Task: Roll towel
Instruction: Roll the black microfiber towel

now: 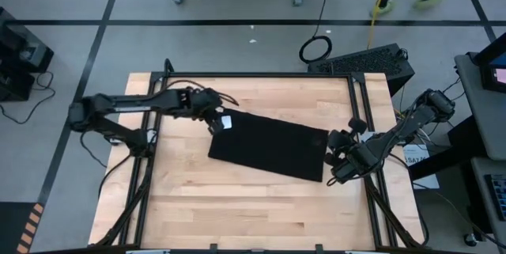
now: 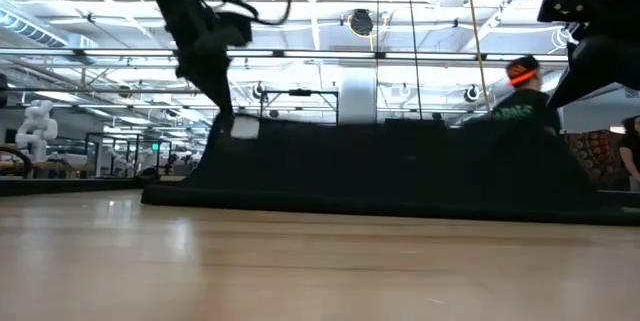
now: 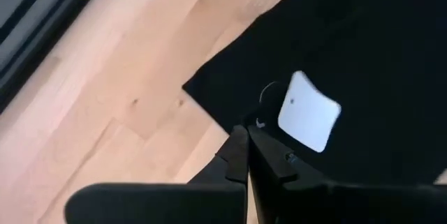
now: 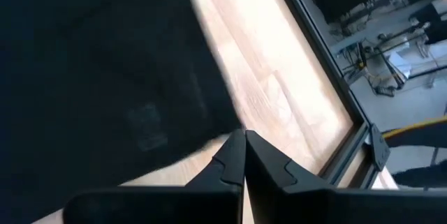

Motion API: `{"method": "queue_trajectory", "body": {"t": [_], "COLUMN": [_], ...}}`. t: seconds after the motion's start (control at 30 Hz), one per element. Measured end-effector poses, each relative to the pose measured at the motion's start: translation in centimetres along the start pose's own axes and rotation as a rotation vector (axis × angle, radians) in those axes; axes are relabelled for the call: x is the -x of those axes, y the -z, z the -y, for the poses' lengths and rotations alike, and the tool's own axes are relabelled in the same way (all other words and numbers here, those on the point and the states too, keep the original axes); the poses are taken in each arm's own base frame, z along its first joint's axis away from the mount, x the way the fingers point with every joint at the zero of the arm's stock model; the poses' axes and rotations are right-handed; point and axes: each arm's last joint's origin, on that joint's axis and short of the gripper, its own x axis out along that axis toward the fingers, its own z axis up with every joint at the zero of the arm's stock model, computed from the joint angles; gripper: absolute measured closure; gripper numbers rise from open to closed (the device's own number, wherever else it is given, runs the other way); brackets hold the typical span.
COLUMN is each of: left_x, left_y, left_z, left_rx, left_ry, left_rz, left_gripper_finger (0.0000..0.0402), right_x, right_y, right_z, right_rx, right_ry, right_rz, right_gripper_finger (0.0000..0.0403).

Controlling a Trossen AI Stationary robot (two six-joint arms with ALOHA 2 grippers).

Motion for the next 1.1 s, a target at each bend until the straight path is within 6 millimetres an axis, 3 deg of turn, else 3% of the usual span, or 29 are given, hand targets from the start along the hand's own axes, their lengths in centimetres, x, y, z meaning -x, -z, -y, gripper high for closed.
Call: {"method": "queue_trajectory", "body": {"t": [0.2,0.47,0.6,0.9,1.1], "left_x": [-2.7,-3.7,-3.7,-3.4,-3.8], "left_y": [-0.6,-0.7,-1.0,-1.2,0.5], "left_z": [-0.8,-1.2,-1.2,-1.4,0.6], "left_rx": [0.000,0.013,-0.002,-0.017,-0.063], "left_ry": [-0.024,-0.044,-0.060,-0.092,-0.024], "left_rz": [-0.046,-0.059,-0.027,-0.002,-0.051], "left_gripper_finger": [0.0398,0.0386,0.0352,0.0225,0.0212], "right_x": [-0.4,-0.6,-0.6,-0.5,-0.2], "right_y": [0.5,0.7,0.6,0.0,-0.9], "right_z": [-0.1,-0.2,-0.4,-1.6,-2.9], "right_rx": [-0.031,-0.048,-0.066,-0.115,-0.068], "right_ry": [0.007,-0.011,-0.028,-0.120,-0.237], "right_rz": [-0.012,-0.043,-0.035,0.007,0.083], "right_gripper_finger": [0.0403,0.0403,0.0403,0.0403,0.0403]}}
